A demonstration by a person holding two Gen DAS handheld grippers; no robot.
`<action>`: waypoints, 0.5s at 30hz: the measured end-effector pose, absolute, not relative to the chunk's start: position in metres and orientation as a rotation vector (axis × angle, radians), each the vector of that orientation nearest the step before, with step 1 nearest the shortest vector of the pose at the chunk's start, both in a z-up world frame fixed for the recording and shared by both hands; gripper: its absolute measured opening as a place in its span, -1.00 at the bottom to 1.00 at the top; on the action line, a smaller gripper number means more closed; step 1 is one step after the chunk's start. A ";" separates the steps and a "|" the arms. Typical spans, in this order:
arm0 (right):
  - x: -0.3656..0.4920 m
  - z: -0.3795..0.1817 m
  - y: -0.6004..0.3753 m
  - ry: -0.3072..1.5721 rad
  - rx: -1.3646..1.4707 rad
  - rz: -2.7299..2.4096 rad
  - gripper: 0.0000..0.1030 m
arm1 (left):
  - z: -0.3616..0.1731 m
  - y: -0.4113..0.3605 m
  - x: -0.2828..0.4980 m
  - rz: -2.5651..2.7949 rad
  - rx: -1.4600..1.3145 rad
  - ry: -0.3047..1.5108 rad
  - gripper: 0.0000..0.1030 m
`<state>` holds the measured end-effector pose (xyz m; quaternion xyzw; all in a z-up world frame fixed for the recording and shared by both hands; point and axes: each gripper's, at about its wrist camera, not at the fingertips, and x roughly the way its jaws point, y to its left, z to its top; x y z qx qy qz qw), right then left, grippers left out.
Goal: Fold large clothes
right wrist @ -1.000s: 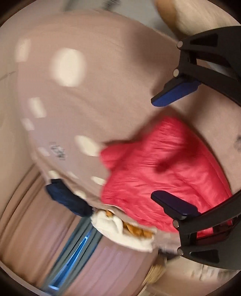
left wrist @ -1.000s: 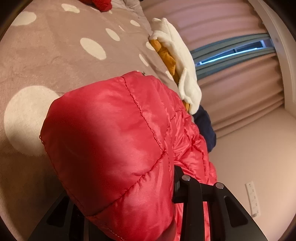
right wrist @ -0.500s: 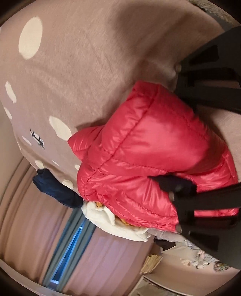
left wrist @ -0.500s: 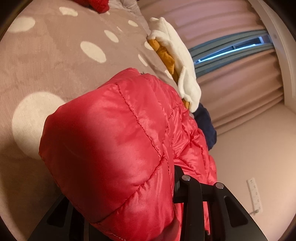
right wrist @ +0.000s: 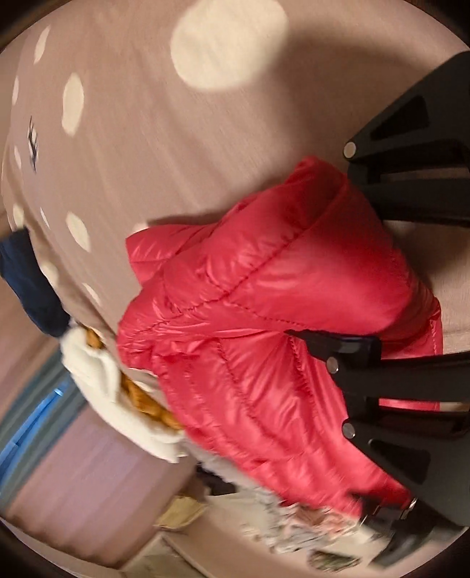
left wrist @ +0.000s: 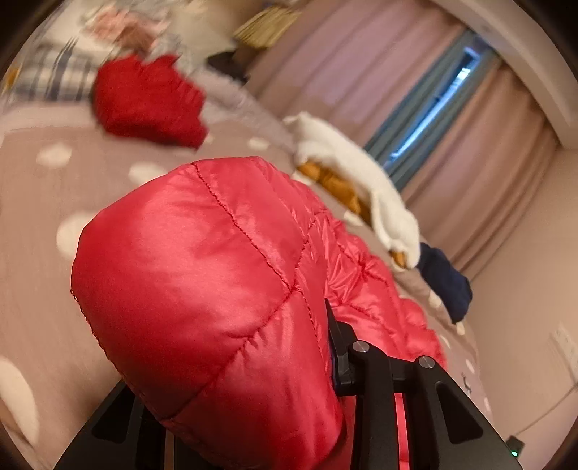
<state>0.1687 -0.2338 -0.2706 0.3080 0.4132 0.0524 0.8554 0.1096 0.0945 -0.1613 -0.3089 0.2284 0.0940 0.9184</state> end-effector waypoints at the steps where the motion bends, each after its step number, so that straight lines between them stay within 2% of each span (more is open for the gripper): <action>1: 0.170 -0.272 -0.229 0.868 0.614 0.104 -0.33 | -0.157 0.090 0.109 0.178 -0.603 0.465 -0.37; 4: 0.175 -0.272 -0.227 0.881 0.568 0.082 -0.36 | -0.134 0.065 0.108 0.127 -0.448 0.435 -0.37; 10: 0.177 -0.277 -0.238 0.904 0.589 0.102 -0.38 | -0.098 0.025 0.110 -0.041 -0.354 0.414 -0.32; 15: 0.177 -0.277 -0.234 0.914 0.576 0.101 -0.39 | -0.095 0.017 0.119 -0.235 -0.494 0.456 -0.22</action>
